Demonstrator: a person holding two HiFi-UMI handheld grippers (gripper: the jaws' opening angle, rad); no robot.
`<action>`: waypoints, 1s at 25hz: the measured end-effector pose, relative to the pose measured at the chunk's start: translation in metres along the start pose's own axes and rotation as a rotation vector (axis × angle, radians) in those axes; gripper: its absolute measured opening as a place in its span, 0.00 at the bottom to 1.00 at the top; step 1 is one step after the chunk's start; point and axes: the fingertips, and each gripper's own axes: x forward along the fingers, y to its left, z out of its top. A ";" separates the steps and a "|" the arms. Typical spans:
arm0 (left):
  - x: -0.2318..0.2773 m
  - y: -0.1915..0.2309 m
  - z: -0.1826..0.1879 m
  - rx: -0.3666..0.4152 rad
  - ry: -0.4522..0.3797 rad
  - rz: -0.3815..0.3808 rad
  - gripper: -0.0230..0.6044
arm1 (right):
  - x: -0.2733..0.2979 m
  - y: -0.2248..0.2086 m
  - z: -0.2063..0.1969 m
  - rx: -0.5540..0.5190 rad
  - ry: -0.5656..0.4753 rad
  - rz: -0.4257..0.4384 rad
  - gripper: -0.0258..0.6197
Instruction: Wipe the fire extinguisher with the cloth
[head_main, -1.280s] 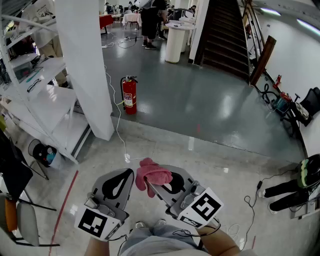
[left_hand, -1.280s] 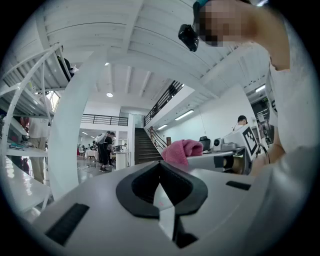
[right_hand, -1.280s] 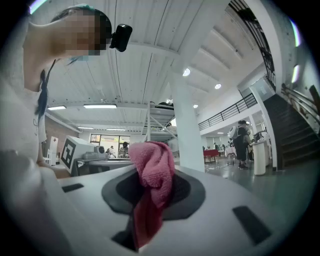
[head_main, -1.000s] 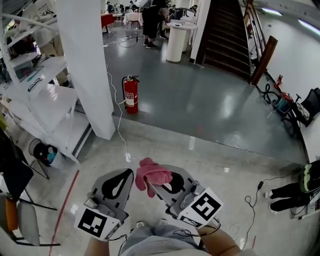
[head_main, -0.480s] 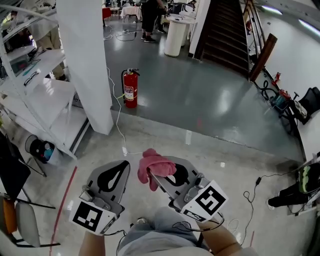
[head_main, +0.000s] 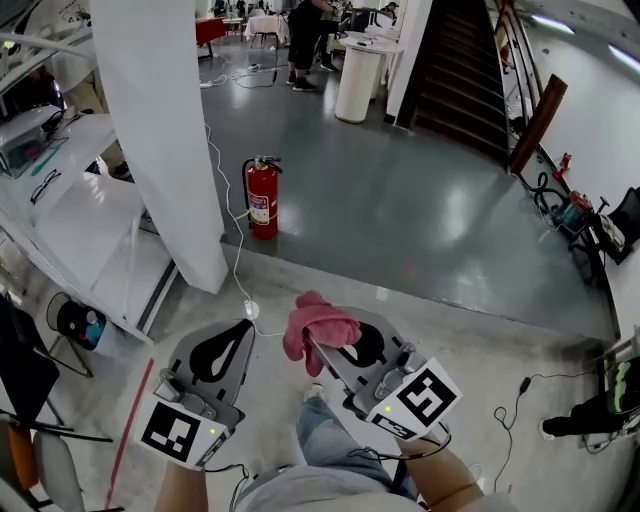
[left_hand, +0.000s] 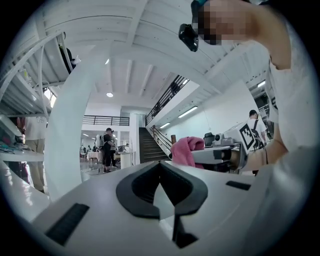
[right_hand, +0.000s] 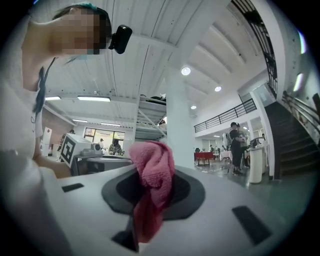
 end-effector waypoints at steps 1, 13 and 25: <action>0.016 0.010 0.002 0.001 -0.002 0.008 0.05 | 0.009 -0.018 0.002 0.000 -0.002 0.009 0.17; 0.166 0.112 0.003 0.010 0.004 0.051 0.05 | 0.113 -0.179 0.008 -0.009 -0.031 0.057 0.17; 0.255 0.273 -0.047 -0.016 0.035 -0.074 0.05 | 0.262 -0.274 -0.041 0.001 0.025 -0.075 0.17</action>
